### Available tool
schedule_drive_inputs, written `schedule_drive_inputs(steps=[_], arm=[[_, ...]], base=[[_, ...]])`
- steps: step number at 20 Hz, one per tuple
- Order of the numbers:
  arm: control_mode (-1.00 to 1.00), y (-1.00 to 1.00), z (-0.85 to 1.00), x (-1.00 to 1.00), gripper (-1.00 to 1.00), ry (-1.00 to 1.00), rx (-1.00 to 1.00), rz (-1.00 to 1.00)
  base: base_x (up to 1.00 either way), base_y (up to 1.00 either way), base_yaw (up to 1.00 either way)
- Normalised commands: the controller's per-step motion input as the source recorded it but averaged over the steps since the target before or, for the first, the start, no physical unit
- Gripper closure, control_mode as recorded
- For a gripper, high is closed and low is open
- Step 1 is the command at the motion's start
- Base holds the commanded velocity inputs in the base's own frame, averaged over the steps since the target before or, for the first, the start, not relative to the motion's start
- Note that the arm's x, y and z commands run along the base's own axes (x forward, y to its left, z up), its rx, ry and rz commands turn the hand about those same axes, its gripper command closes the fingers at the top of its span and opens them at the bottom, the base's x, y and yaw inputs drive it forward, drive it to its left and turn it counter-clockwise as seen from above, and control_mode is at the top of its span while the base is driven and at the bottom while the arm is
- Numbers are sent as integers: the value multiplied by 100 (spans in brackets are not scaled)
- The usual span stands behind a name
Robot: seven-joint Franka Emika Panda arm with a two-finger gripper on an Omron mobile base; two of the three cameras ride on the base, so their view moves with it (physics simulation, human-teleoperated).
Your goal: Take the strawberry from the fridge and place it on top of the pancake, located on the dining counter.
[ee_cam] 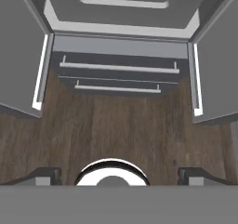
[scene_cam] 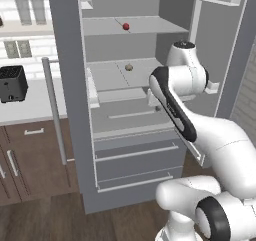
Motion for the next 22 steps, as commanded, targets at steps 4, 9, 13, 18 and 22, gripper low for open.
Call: schedule_drive_inputs(steps=[4,9,13,18,22], arm=[[-100,0,0,-100,-100,-1,2,0],[-100,-2,-4,-80,-100,0,15,0],[-100,5,-17,-58,-100,0,-2,-1],[-100,-16,-29,-7,-100,0,-9,-1],[-100,-19,-39,-1,-100,0,-4,0]], base=[[0,0,0],[0,0,0],[0,0,0],[0,0,0],[0,0,0]])
